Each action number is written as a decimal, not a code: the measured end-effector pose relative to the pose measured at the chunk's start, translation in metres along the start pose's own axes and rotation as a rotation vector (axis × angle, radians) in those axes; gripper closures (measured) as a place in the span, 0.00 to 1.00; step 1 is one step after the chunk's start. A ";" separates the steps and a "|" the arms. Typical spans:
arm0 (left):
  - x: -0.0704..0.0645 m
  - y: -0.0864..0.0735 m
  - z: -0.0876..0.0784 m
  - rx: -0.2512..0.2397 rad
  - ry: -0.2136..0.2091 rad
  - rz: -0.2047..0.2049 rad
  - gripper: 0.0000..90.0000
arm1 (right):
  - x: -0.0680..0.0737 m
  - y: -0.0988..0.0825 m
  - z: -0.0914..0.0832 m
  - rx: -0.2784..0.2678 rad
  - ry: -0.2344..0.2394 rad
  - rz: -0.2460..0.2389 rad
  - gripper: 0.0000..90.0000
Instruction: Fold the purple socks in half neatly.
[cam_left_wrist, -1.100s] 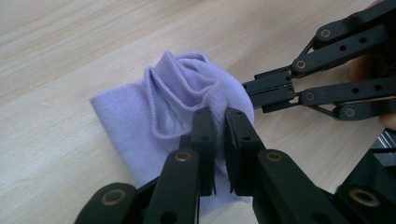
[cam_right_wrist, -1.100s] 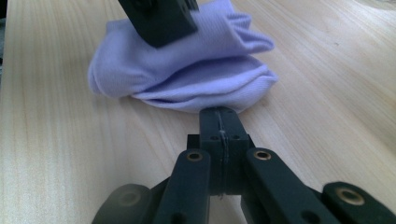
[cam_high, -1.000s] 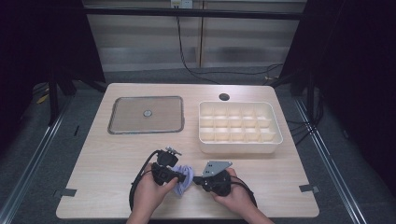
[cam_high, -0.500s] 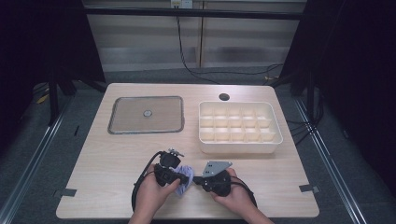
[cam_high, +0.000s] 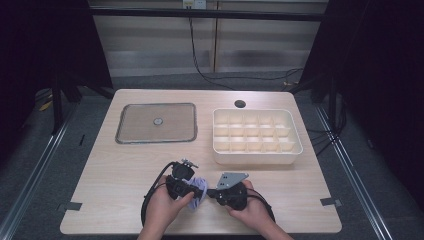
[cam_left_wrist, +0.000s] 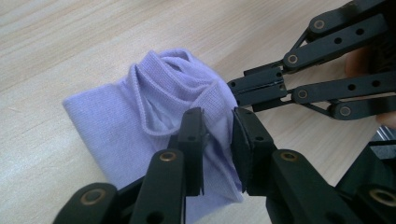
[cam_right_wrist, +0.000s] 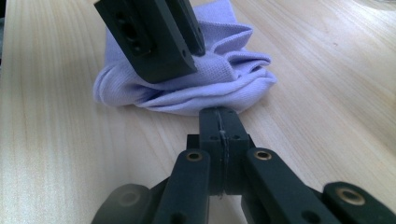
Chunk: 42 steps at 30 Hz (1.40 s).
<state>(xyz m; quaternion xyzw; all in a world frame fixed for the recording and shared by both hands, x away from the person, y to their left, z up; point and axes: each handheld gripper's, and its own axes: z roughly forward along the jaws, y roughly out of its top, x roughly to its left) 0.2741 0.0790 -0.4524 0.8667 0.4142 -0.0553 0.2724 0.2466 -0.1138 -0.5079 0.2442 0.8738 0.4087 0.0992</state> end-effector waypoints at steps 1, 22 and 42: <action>0.000 0.000 -0.001 -0.005 0.000 0.001 0.81 | 0.000 0.000 0.000 0.000 0.000 0.001 1.00; 0.019 0.000 -0.024 -0.033 0.085 -0.031 0.88 | 0.000 0.000 0.000 -0.003 0.000 0.003 1.00; 0.015 0.000 0.013 0.031 0.081 -0.007 0.90 | -0.001 0.000 0.000 -0.001 0.001 0.013 0.99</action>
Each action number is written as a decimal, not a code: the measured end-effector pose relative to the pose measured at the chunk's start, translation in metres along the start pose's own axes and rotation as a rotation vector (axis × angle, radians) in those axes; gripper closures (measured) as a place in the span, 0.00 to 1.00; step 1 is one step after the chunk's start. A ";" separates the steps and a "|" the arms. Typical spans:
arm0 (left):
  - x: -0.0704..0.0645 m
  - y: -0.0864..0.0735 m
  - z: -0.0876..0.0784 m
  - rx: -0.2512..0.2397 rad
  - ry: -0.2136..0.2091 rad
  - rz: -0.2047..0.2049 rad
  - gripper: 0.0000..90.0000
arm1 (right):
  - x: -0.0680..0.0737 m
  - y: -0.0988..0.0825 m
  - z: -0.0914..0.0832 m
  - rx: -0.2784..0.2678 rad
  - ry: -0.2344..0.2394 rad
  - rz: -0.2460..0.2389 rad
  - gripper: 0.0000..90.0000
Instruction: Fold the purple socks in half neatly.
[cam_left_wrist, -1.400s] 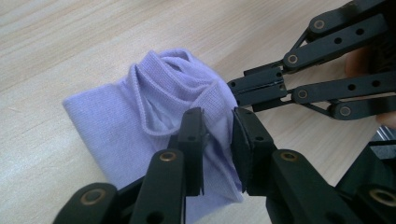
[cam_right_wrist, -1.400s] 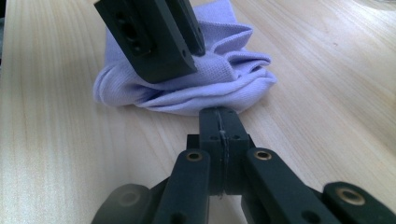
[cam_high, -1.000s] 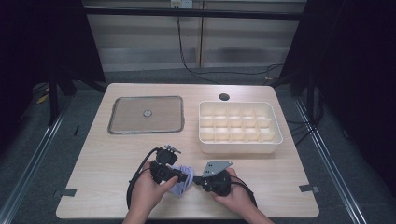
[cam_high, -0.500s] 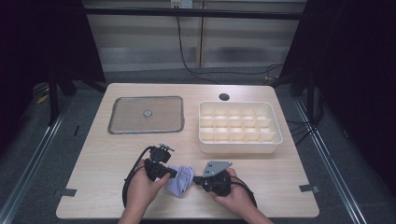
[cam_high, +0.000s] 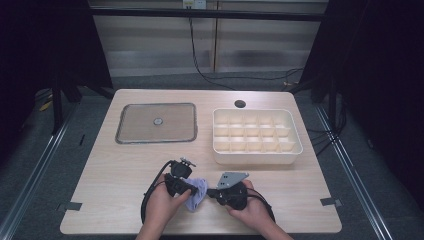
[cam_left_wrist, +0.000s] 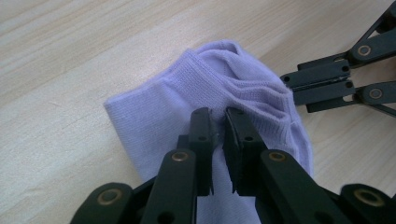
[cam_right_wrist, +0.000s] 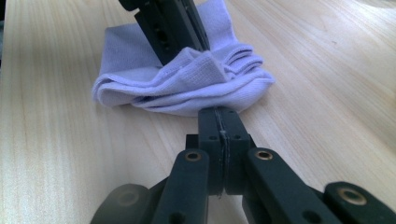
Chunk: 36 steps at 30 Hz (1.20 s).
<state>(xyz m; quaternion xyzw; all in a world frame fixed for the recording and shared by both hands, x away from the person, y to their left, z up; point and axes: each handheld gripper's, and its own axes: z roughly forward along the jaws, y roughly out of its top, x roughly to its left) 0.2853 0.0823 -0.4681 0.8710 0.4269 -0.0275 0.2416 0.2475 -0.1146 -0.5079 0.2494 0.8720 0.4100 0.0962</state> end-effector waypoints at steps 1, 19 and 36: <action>0.000 0.000 0.001 0.001 0.000 0.000 0.90 | 0.000 0.000 0.000 0.000 0.000 0.002 0.99; -0.006 0.001 0.003 0.006 0.023 0.011 0.82 | -0.004 -0.004 -0.005 0.007 -0.012 0.026 0.98; -0.015 0.002 0.004 0.016 0.025 0.028 0.64 | -0.006 -0.006 -0.007 0.001 -0.008 0.041 0.99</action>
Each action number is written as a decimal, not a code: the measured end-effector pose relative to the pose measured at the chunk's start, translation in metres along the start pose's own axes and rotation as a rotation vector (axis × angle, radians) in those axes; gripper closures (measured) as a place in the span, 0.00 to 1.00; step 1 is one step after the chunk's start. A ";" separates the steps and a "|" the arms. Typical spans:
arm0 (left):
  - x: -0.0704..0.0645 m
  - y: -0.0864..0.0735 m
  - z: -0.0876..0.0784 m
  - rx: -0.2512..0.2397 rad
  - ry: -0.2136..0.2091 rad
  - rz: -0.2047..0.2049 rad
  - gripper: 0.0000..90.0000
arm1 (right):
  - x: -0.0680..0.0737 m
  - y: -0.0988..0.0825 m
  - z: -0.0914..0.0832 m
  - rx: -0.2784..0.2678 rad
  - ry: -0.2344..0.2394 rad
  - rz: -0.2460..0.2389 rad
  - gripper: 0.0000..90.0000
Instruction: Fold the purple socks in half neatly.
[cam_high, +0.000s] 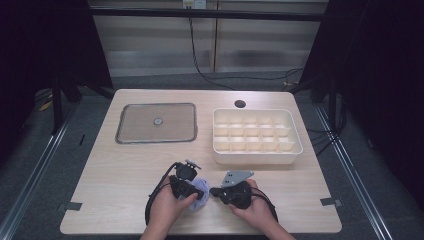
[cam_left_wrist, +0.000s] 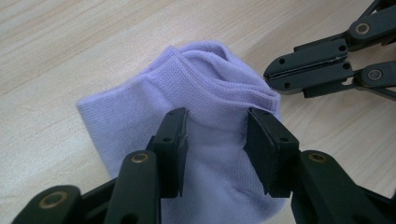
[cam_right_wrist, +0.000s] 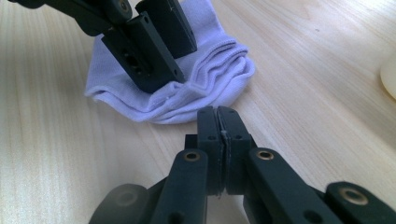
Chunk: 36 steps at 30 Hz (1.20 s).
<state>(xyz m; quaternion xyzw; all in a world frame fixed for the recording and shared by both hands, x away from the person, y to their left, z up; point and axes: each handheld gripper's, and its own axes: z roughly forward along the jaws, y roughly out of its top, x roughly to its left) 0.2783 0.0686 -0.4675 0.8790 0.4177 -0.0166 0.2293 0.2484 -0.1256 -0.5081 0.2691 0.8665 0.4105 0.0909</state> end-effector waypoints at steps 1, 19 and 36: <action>-0.001 0.000 0.000 0.000 -0.001 0.000 0.63 | 0.000 0.000 0.000 -0.001 -0.001 -0.002 0.99; 0.001 0.003 -0.023 -0.051 -0.036 -0.017 0.50 | 0.001 0.000 0.000 -0.001 -0.003 -0.005 0.99; 0.027 -0.010 -0.038 -0.050 -0.021 -0.090 0.50 | 0.000 0.000 0.000 0.000 0.002 0.000 0.99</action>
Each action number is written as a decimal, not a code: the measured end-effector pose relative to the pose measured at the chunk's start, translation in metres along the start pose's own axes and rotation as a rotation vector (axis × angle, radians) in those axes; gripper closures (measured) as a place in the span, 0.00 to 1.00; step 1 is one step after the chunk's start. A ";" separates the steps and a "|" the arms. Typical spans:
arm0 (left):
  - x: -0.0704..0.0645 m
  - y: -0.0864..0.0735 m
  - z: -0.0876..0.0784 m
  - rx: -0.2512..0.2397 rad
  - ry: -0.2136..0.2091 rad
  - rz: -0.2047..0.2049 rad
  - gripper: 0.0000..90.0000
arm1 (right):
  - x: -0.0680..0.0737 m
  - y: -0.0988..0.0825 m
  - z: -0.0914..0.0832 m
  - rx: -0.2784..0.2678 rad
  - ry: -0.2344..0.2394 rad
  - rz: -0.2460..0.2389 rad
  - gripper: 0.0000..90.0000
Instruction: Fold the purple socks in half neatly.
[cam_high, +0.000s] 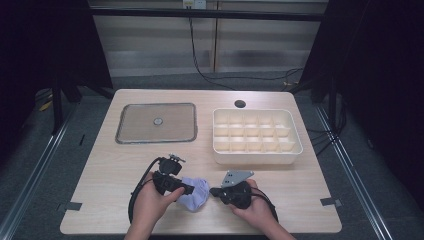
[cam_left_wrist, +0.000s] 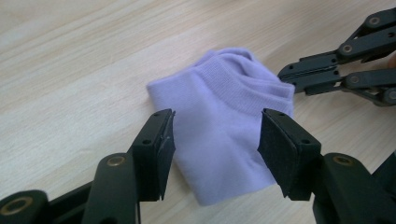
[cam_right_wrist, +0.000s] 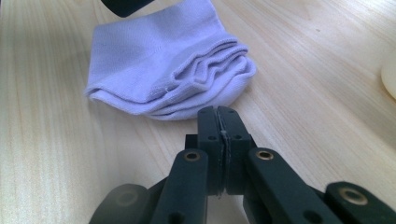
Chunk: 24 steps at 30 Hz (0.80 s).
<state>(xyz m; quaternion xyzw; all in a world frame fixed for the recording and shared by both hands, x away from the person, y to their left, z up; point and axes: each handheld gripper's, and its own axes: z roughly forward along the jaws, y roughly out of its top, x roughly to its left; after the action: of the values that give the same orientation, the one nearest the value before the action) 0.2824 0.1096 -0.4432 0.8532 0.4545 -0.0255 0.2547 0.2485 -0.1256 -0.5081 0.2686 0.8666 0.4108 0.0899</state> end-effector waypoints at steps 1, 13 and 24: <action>0.001 -0.001 0.001 -0.006 0.001 -0.015 0.50 | 0.000 0.000 0.000 0.000 0.000 -0.002 0.99; 0.018 -0.009 0.005 0.020 -0.018 -0.065 0.52 | 0.001 0.000 0.000 -0.001 -0.006 -0.007 0.99; 0.020 -0.013 0.012 0.019 -0.035 -0.099 0.57 | 0.001 0.000 0.000 -0.001 -0.006 -0.011 0.99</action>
<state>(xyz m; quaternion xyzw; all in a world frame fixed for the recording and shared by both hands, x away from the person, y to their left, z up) 0.2862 0.1254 -0.4642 0.8314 0.4914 -0.0573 0.2532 0.2479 -0.1251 -0.5081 0.2648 0.8676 0.4100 0.0951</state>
